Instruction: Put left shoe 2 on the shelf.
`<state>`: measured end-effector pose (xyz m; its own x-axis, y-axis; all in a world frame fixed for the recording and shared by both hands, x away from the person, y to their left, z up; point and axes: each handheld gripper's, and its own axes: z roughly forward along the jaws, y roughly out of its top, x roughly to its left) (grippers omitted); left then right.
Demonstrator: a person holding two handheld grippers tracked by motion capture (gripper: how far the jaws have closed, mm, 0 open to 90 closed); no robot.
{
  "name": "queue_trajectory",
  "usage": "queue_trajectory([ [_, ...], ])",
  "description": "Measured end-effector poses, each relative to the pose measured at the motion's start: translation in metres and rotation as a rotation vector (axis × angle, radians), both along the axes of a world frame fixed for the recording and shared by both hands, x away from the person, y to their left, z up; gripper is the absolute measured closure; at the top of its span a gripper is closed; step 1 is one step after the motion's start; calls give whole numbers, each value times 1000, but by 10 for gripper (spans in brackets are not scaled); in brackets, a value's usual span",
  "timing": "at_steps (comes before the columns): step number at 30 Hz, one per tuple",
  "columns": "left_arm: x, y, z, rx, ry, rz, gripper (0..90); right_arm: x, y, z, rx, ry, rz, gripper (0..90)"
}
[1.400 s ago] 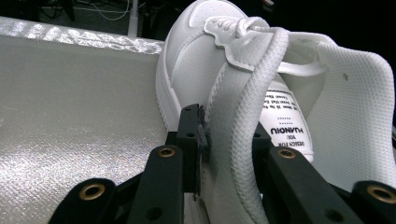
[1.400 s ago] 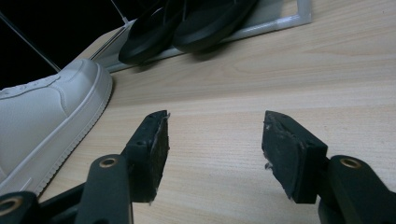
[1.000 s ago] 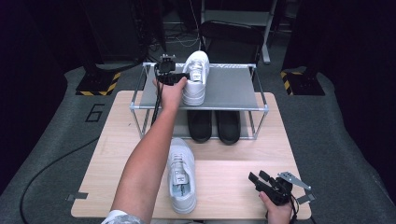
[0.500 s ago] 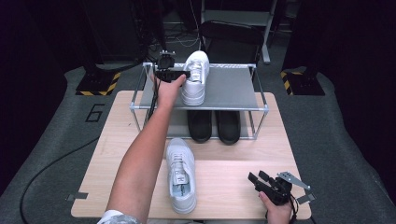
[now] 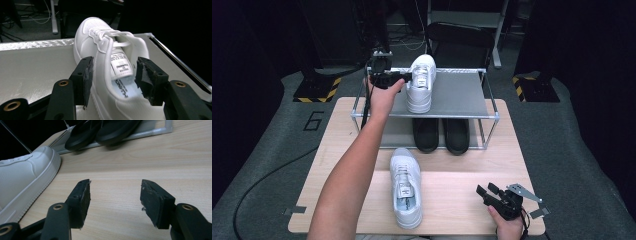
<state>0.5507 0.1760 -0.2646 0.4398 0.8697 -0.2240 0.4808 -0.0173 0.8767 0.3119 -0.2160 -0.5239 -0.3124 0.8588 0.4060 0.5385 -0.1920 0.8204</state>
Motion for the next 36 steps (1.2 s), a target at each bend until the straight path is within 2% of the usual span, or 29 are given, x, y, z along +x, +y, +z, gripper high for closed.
queue_trajectory([
  [3,-16,10,0,-16,-34,-20,466,-1,6,3,-61,-15,6,408],
  [5,-26,19,0,-18,-50,-37,466,-2,11,5,-84,-25,24,409],
  [9,-44,33,-6,-51,-79,-55,490,-3,20,9,-121,-38,66,426],
  [14,-62,46,-18,-50,-95,-62,491,-1,26,10,-128,-54,98,439],
  [16,-70,52,-25,-44,-106,-63,480,0,28,10,-128,-40,100,441],
  [18,-79,59,-35,-85,-109,-63,480,1,31,9,-123,-38,113,449],
  [20,-86,63,-44,-89,-107,-76,483,2,33,10,-119,-18,124,461],
  [23,-98,68,-57,-77,-107,-78,485,4,37,10,-126,-26,140,469],
  [24,-102,69,-61,-83,-113,-67,486,5,38,10,-111,-19,146,470],
  [27,-116,71,-73,-14,-140,-61,497,7,43,13,-79,-7,164,484],
  [28,-120,72,-76,13,-147,-63,499,7,45,14,-85,-9,172,490],
  [29,-123,72,-79,22,-149,-67,504,7,48,15,-97,-17,184,492],
  [31,-130,74,-87,11,-141,-98,519,6,53,18,-96,-16,200,491],
  [32,-134,74,-92,-11,-123,-115,533,6,55,20,-98,-19,207,492],
  [34,-139,75,-99,-10,-122,-112,539,5,60,23,-115,-42,213,492],
  [36,-145,76,-107,2,-121,-116,542,4,62,25,-117,-43,208,488],
])
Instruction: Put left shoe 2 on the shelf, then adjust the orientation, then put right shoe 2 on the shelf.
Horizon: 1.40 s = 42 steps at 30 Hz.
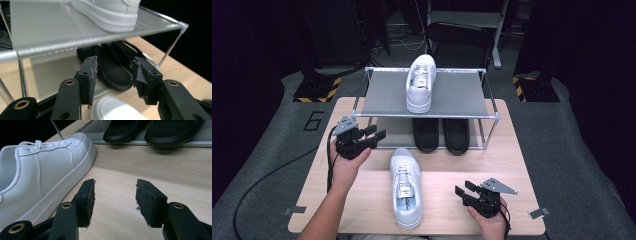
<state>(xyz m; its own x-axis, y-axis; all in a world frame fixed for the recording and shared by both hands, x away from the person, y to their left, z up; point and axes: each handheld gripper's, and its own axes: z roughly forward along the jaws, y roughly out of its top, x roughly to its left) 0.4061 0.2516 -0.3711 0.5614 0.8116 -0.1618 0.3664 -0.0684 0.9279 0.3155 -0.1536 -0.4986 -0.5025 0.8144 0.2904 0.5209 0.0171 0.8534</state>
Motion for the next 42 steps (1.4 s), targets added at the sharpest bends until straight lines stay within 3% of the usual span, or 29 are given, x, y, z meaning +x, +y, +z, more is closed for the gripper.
queue_trajectory([
  [5,-11,3,-16,36,-13,12,543,3,7,0,1,17,26,481],
  [9,-16,9,-29,18,-13,34,540,4,12,2,-12,-4,21,487],
  [13,-20,15,-38,-21,-2,50,533,5,17,5,-2,-20,26,548],
  [16,-23,21,-45,-26,1,59,528,3,22,8,12,-38,39,563],
  [19,-24,27,-52,-49,12,67,526,4,26,8,29,-7,49,556],
  [26,-26,34,-57,-67,33,71,518,6,44,6,2,7,70,501],
  [29,-28,34,-61,-70,46,64,520,8,54,5,-16,26,105,508],
  [33,-30,33,-67,-44,56,63,519,11,63,4,-8,24,125,472],
  [42,-32,40,-68,-69,56,91,487,10,76,10,36,5,165,413],
])
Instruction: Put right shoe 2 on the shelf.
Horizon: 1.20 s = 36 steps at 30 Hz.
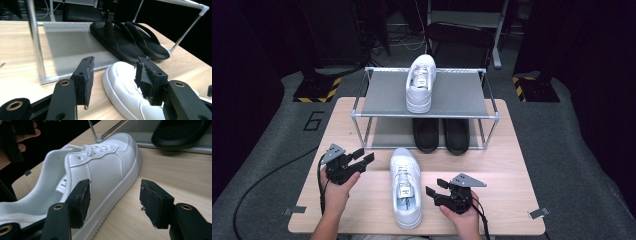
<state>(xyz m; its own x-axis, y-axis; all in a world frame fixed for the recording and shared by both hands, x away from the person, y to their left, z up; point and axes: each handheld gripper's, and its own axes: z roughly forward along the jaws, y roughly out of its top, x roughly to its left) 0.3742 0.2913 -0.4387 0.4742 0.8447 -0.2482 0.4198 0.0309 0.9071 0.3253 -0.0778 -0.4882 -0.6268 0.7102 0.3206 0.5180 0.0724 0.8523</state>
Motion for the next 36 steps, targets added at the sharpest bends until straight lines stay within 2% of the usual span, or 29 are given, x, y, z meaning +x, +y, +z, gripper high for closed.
queue_trajectory([
  [1,0,0,0,-11,-3,6,485,0,1,1,1,-2,6,413],
  [4,0,2,0,-11,-1,11,484,1,5,1,14,14,25,403],
  [9,0,3,-1,-12,6,10,481,1,14,1,13,12,55,403],
  [13,0,3,-1,-12,5,15,481,0,20,1,18,17,57,403],
  [18,1,5,-2,-17,3,22,481,0,17,5,79,39,52,399],
  [22,1,7,-3,-18,8,25,480,1,26,2,53,29,88,394],
  [26,0,7,-3,-24,14,29,479,4,40,-9,10,56,111,391],
  [28,1,8,-3,-24,15,30,479,6,44,-12,26,71,109,386],
  [32,1,9,-4,-27,14,31,479,9,45,-12,17,77,100,401],
  [34,2,9,-4,-31,10,36,479,12,42,-9,14,97,113,453],
  [36,1,9,-5,-32,13,37,480,12,40,-6,5,90,116,514],
])
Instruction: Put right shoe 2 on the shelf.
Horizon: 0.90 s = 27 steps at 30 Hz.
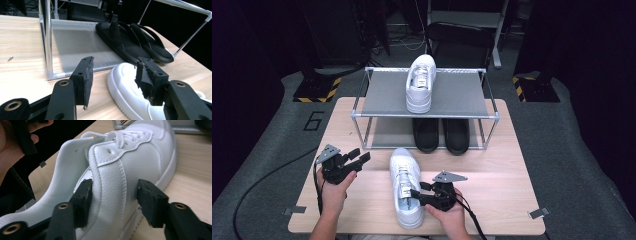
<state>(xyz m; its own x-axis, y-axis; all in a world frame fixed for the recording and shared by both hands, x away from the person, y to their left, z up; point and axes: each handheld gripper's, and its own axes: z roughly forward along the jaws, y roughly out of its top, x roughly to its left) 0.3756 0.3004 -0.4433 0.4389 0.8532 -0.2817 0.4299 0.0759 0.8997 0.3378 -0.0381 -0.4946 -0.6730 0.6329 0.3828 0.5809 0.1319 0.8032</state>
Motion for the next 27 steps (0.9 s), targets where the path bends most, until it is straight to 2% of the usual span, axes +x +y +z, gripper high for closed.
queue_trajectory([
  [2,0,0,0,-1,0,-1,480,3,-8,4,-22,-17,-14,581],
  [4,0,-1,0,-5,-2,-3,480,10,-18,6,-16,2,-36,607],
  [6,0,-1,0,-2,2,-7,480,13,-22,6,-8,1,-47,608],
  [7,0,-1,0,-4,-1,-3,480,23,-33,7,-24,-1,-51,574],
  [9,0,0,0,-2,0,0,480,28,-37,8,-34,11,-35,539],
  [11,1,1,0,-1,0,3,480,28,-36,8,-44,7,-18,537],
  [14,1,1,-1,-4,4,5,480,25,-33,10,-78,-31,-1,562],
  [17,1,1,-1,-4,3,3,480,23,-33,9,-65,-19,-1,563],
  [18,0,1,-1,-7,0,5,480,22,-34,9,-57,-2,-4,559],
  [21,0,2,0,-10,3,5,479,21,-34,8,-69,8,2,557],
  [25,0,3,0,-13,-3,12,479,23,-34,5,-55,28,9,576],
  [27,0,3,0,-13,-3,13,479,23,-35,4,-45,19,13,583],
])
